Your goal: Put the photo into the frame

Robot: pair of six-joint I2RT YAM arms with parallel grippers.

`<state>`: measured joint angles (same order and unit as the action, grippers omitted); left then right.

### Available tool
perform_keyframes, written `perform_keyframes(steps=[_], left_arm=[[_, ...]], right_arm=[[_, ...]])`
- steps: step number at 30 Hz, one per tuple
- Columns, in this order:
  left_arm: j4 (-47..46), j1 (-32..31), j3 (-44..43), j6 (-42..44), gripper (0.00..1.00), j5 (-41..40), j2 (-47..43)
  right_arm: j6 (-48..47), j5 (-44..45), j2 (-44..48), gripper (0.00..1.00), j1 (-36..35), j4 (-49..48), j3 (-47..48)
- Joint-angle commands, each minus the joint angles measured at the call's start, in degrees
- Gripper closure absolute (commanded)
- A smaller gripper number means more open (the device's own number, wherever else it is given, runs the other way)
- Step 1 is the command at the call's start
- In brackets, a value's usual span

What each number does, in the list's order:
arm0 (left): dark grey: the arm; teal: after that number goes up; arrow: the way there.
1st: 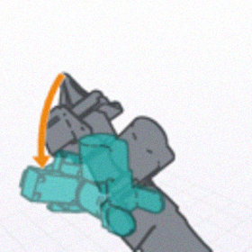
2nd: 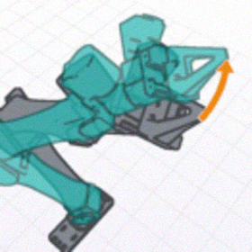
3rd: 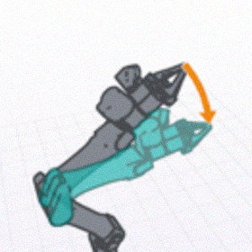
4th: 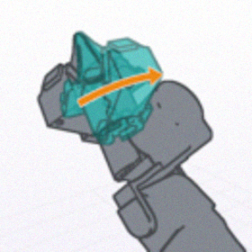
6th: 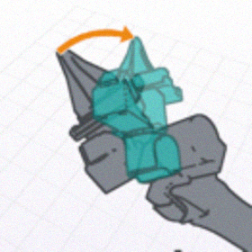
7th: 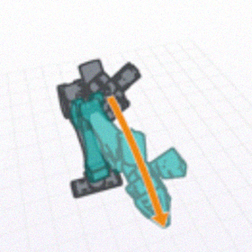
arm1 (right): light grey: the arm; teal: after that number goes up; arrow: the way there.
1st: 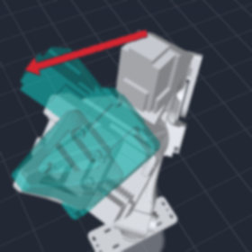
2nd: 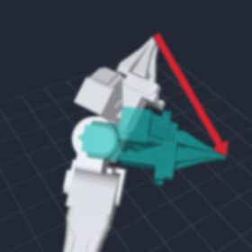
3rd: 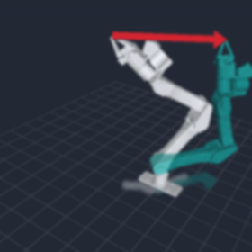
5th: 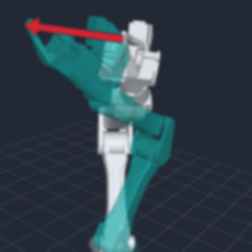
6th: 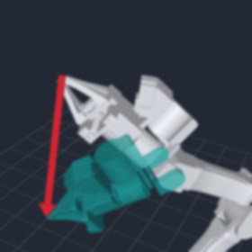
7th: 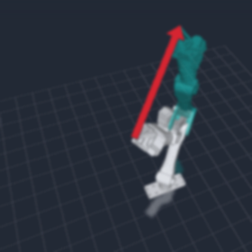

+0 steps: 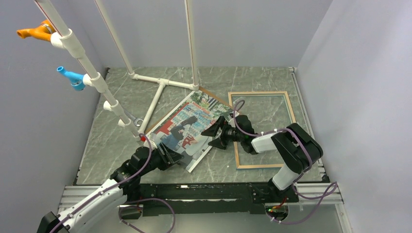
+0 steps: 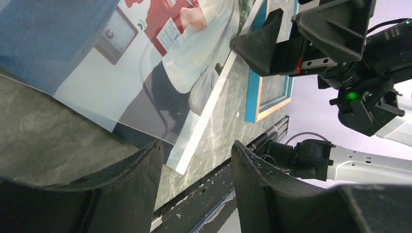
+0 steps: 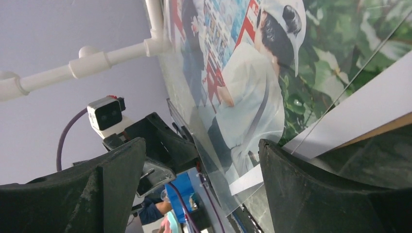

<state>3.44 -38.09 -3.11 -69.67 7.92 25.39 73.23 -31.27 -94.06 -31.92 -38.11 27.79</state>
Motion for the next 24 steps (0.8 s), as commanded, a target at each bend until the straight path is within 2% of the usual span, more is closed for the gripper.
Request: perform_keyframes(steps=[1,11,16,24], left_arm=[[-4.3,0.0,-0.1,-1.0,0.42,-0.6,-0.9],[-5.7,0.0,-0.1,-1.0,0.42,-0.9,-0.3],[-6.4,0.0,-0.2,-1.0,0.42,-0.7,-0.3],[-7.5,0.0,-0.5,-0.8,0.42,-0.2,1.2]], right_arm=[[2.3,-1.3,4.5,0.12,-0.7,-4.4,-1.4],[1.5,2.0,14.5,0.11,-4.9,4.3,-4.5],[5.6,3.3,13.2,0.12,-8.2,-0.9,-7.8],[9.8,5.7,10.4,0.13,-12.8,-3.9,-9.7]])
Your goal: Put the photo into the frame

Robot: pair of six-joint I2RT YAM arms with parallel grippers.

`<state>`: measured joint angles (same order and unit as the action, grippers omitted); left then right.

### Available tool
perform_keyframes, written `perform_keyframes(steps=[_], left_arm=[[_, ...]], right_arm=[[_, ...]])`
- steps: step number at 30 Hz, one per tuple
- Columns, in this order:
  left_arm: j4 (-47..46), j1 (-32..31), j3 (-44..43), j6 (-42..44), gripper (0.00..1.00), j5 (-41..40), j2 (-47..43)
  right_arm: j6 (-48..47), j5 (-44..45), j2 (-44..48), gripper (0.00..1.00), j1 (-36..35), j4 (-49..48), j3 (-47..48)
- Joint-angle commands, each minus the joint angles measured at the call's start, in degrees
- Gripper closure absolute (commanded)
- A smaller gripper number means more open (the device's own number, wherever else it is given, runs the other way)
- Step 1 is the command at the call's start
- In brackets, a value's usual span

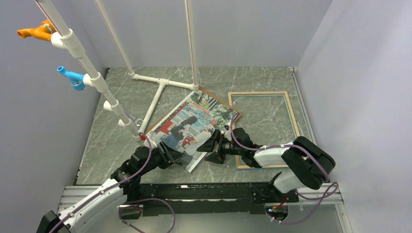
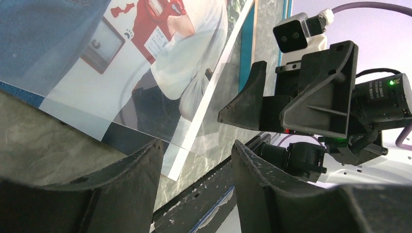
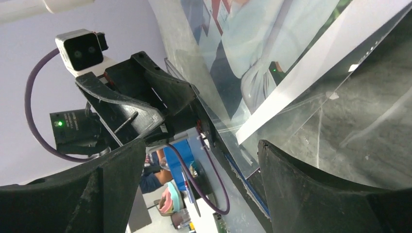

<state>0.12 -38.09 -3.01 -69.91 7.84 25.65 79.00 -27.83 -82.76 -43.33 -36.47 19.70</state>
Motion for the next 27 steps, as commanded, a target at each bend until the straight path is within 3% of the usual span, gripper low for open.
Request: perform_keyframes(steps=[1,9,13,20,27], left_arm=[[-4.6,-0.1,-0.6,-0.4,0.42,0.1,1.2],[-5.3,0.0,-0.7,-0.4,0.42,0.5,1.9],[-5.1,-0.1,-0.6,-0.4,0.42,0.6,1.7],[-5.5,0.0,-0.4,-0.4,0.41,0.8,1.9],[-5.4,0.0,-0.7,-0.6,0.41,1.0,1.2]], right_arm=[[4.4,2.4,-1.2,0.13,-1.6,-6.6,-2.2],[5.6,2.4,0.1,0.18,-2.2,-7.6,-4.5],[2.4,3.7,6.4,0.18,-2.2,-0.3,-3.9],[-4.2,10.0,16.9,0.15,-2.2,20.4,-0.3],[-4.9,12.2,14.4,0.16,-1.2,21.4,-1.3]])
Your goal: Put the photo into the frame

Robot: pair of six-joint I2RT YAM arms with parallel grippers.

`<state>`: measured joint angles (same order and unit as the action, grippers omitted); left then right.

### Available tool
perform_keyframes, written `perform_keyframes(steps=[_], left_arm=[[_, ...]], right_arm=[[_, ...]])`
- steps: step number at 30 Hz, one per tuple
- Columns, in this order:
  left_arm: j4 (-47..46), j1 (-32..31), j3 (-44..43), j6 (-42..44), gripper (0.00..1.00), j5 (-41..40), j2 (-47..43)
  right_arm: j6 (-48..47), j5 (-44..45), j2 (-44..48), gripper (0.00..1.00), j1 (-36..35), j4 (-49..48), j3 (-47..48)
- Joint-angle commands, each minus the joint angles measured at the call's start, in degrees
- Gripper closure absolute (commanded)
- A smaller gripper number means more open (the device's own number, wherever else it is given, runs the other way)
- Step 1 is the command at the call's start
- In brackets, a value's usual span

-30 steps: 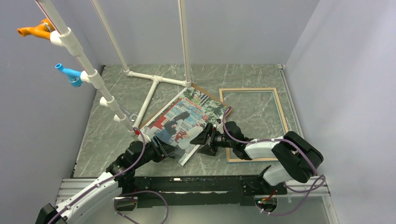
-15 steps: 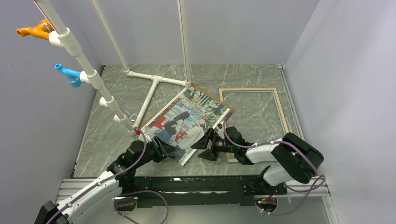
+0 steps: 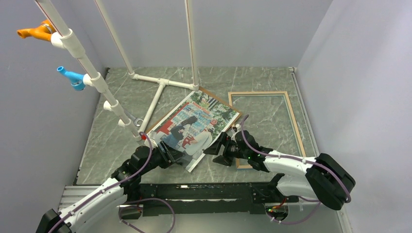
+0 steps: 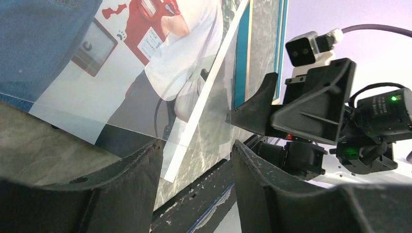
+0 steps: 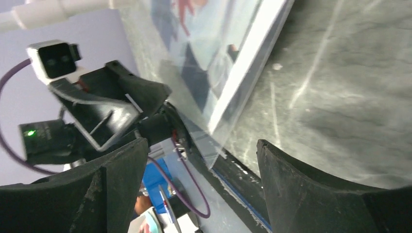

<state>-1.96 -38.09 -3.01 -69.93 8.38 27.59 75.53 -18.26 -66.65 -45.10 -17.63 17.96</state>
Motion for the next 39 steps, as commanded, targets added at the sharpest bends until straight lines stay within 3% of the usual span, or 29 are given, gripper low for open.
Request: perform_keyframes(steps=[1,7,13,25,39], left_arm=[[-3.1,0.0,-0.8,-0.6,0.41,0.5,-1.0],[-2.1,0.0,-0.7,-0.7,0.41,0.3,-2.2],[-1.4,-0.1,-0.7,-0.6,0.41,0.2,-2.7],[-1.7,0.0,-0.4,-0.6,0.41,0.4,-2.7],[-2.0,0.0,-0.1,-0.5,0.4,0.6,-2.2]], right_arm=[[-1.2,2.4,-2.6,0.16,0.9,1.1,0.2],[1.9,-1.0,-9.6,0.17,3.2,-16.2,-1.4],[3.3,-1.2,-13.0,0.19,4.0,-24.1,0.7],[1.3,8.6,2.1,0.21,7.1,-15.5,-3.5],[-6.2,1.3,-11.1,0.21,15.0,-25.6,0.6]])
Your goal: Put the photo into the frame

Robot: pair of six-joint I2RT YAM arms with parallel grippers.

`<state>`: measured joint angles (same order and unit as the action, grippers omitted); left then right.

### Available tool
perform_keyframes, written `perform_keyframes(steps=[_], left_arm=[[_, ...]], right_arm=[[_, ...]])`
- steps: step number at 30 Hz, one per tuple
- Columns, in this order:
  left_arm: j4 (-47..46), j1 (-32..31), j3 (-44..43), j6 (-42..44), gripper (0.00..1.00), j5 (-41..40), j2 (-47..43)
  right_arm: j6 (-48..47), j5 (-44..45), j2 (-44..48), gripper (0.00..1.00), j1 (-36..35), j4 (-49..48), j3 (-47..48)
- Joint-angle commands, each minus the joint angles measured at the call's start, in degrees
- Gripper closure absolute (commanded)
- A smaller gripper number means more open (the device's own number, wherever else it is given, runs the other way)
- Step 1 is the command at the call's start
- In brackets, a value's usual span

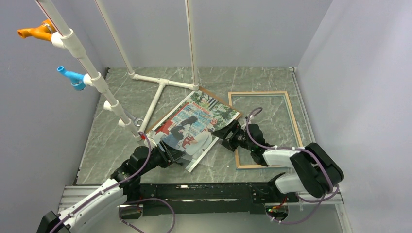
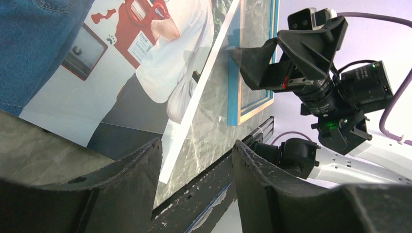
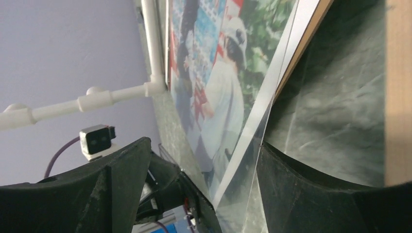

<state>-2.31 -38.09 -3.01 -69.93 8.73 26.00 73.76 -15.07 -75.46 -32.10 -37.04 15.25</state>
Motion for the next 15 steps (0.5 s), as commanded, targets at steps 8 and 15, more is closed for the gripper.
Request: perform_keyframes(steps=[8,15], left_arm=[[-1.3,0.0,0.1,-0.3,0.4,0.8,-0.4],[-0.5,0.0,0.5,-0.4,0.4,0.8,-1.2]], right_arm=[[-4.9,-12.7,-10.4,0.25,9.8,-17.7,5.2],[-9.6,-19.0,-14.3,0.29,12.3,-14.9,10.0]])
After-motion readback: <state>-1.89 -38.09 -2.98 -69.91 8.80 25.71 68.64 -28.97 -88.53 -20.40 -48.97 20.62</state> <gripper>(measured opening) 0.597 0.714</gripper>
